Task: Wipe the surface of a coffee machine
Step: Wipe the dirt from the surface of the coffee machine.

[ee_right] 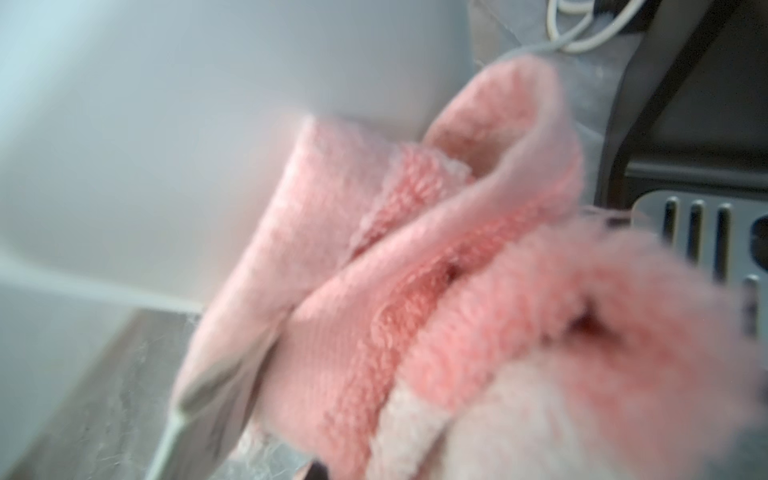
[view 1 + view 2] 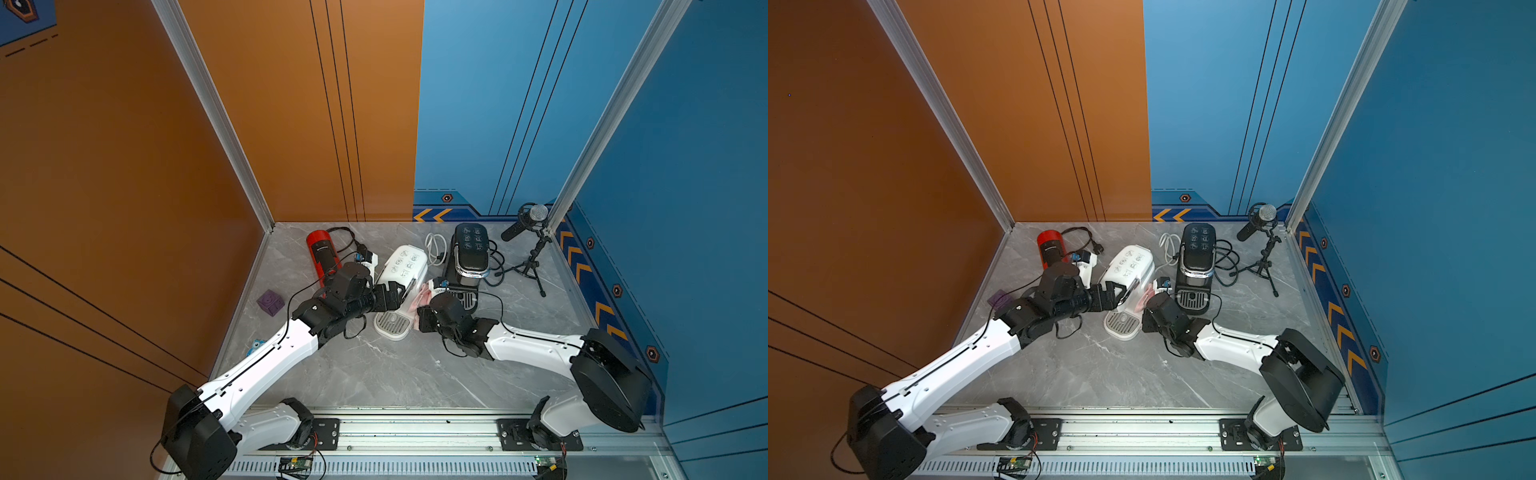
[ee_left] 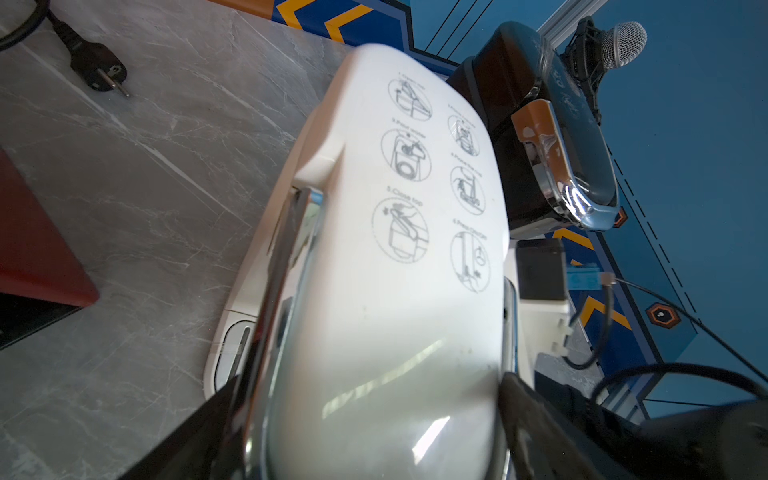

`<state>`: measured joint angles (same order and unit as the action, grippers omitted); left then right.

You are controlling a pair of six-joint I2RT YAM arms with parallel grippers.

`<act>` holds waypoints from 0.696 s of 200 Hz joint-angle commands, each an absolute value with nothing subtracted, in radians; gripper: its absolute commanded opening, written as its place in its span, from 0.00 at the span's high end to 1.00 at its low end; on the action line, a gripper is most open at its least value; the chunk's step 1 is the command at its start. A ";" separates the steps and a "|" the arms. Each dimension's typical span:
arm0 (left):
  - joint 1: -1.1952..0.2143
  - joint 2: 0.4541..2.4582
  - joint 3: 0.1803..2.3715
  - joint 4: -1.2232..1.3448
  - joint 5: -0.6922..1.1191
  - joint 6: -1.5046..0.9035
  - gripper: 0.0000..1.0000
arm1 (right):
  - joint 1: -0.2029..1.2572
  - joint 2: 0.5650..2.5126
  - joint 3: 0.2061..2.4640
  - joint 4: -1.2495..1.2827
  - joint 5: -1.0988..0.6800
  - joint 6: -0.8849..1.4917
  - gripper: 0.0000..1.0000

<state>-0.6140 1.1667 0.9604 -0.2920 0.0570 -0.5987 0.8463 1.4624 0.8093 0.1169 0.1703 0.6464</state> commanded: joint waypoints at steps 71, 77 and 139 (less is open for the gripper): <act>-0.598 1.175 0.927 -0.449 0.025 -0.575 0.07 | 0.744 1.508 0.973 0.089 0.155 0.548 1.00; -0.598 1.174 0.927 -0.450 0.023 -0.575 0.07 | 0.747 1.515 0.962 0.100 0.150 0.553 1.00; -0.586 1.144 0.921 -0.451 0.019 -0.569 0.07 | 0.804 1.632 0.893 0.199 0.128 0.613 1.00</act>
<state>-0.6025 1.1427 0.9554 -0.3225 0.0536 -0.5980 0.7586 1.5723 0.9081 0.1020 0.1879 0.5915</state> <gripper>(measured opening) 0.932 0.120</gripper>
